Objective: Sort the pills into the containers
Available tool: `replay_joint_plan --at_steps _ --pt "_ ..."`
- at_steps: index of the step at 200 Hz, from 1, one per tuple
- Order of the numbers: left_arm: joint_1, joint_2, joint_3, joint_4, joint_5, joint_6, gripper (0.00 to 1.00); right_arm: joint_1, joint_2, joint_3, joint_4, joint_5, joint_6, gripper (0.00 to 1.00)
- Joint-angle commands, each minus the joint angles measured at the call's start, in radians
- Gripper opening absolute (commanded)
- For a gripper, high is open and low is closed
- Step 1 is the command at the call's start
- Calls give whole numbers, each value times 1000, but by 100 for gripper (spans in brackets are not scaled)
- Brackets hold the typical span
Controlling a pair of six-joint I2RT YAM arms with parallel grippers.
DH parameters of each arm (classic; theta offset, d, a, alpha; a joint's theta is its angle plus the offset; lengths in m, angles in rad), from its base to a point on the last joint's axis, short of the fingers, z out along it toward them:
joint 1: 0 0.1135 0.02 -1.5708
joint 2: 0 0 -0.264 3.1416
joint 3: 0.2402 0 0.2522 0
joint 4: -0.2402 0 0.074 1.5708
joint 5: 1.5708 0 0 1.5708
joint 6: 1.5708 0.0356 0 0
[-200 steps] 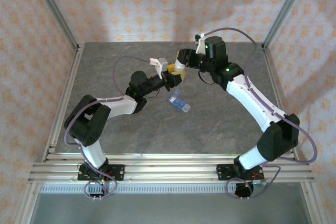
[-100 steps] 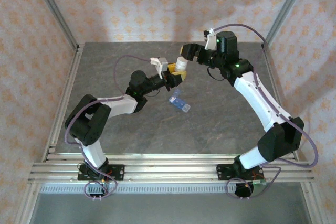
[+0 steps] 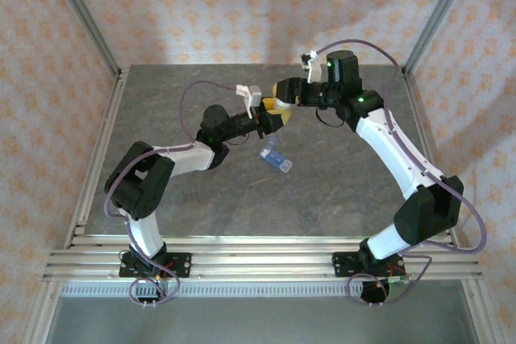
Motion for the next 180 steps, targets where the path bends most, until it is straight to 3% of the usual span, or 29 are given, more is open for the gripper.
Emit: replay_joint_plan --at_steps 1,14,35,51,59,61,62,63,64,68,123,180 --pt "9 5 29 60 24 -6 0 2 2 28 -8 3 -6 42" --pt "8 2 27 60 21 -5 0 3 1 23 -8 13 -1 34" --pt "9 -2 17 58 9 5 0 2 -17 -7 16 43 27 32" --pt "9 -7 0 55 -16 20 18 4 -39 -31 22 101 45 29" --pt "9 -11 -13 56 -32 27 34 5 -49 -49 32 139 57 28" --pt "9 -13 -14 56 -35 30 48 5 -52 -54 36 148 60 28" --pt "9 -13 -16 56 -35 30 60 4 -54 -57 38 152 61 28" --pt "9 -14 -18 56 -36 32 79 4 -54 -60 39 156 63 28" --pt "9 -14 -18 56 -36 32 89 4 -56 -63 41 160 65 28" --pt "9 -16 -24 57 -37 37 99 4 -60 -73 48 175 68 28" --pt "18 -93 -179 65 -89 88 100 -21 -90 -171 75 425 72 28" --pt "51 -226 -366 40 -258 198 100 -41 -95 -358 218 754 18 27"
